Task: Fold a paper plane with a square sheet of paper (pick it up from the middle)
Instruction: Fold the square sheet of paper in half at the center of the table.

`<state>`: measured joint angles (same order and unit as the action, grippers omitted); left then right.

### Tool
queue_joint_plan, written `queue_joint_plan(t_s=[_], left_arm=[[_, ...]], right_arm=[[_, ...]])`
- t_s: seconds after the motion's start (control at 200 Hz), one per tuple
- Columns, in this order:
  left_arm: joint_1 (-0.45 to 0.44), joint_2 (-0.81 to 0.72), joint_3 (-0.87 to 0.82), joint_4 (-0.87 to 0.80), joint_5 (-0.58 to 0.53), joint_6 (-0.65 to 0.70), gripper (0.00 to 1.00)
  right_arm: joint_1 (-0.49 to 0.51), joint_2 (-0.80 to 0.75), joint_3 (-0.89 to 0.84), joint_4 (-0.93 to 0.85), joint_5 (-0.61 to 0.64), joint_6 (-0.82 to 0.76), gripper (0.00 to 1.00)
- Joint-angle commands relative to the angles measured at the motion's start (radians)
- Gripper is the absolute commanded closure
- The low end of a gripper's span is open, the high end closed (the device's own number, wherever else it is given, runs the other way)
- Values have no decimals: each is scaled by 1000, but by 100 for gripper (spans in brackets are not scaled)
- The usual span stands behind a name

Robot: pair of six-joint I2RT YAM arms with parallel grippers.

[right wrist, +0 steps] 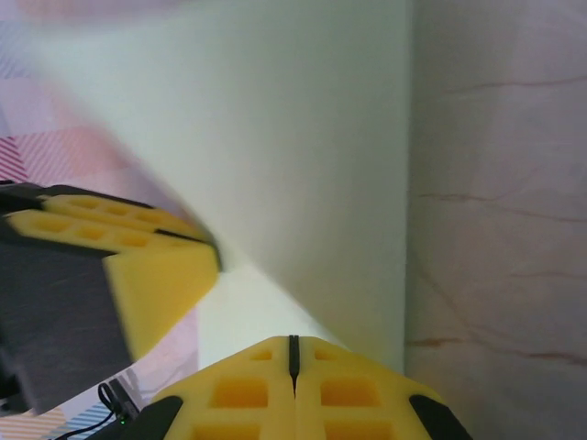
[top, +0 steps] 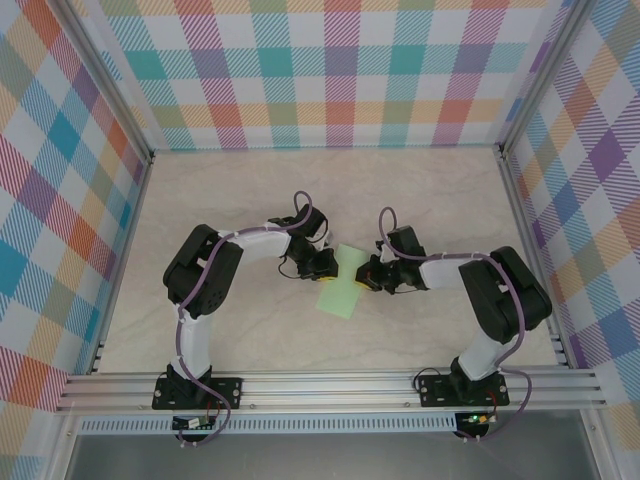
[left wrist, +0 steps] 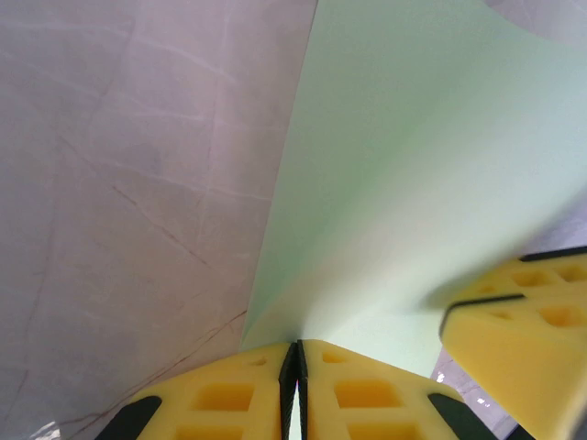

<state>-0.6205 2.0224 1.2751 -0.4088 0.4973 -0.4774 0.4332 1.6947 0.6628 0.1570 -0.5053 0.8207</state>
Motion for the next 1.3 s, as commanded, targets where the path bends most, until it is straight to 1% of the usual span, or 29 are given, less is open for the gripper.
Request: queue_joint_plan(t_s=[0.0,0.085,0.15,0.315,0.39,0.485,0.64,0.885,1.0,1.155,1.295], left_arm=[[-8,79,-33,-107,-75,18,86],[-8,81,-33,-107,-77,19,87],[-8,80,-30,-109,-78,21,86],[-8,79,-30,-118,-85,25,87],[-8,79,-30,-120,-86,25,87],[-8,79,-32,-121,-87,25,87],[-8,81,-32,-118,-86,25,87],[-8,81,-35,-118,-87,25,87],[-8,81,-34,-120,-89,27,87],[-8,81,-31,-122,-91,26,87],[-8,87,-25,-124,-89,27,87]], right_arm=[[-8,47,-14,55,-8,-38,98],[-9,73,-2,48,-25,-46,99],[-11,65,0,49,-35,-41,100],[-20,-34,34,-21,-25,-52,98],[-27,-52,56,-44,-27,-64,97],[-33,-32,77,-53,-28,-77,96],[-44,46,98,-35,-29,-86,96],[-63,117,90,-27,-15,-98,97],[-67,100,100,-29,-40,-92,98],[-78,40,149,-92,-39,-115,96],[-103,64,182,-121,-48,-140,97]])
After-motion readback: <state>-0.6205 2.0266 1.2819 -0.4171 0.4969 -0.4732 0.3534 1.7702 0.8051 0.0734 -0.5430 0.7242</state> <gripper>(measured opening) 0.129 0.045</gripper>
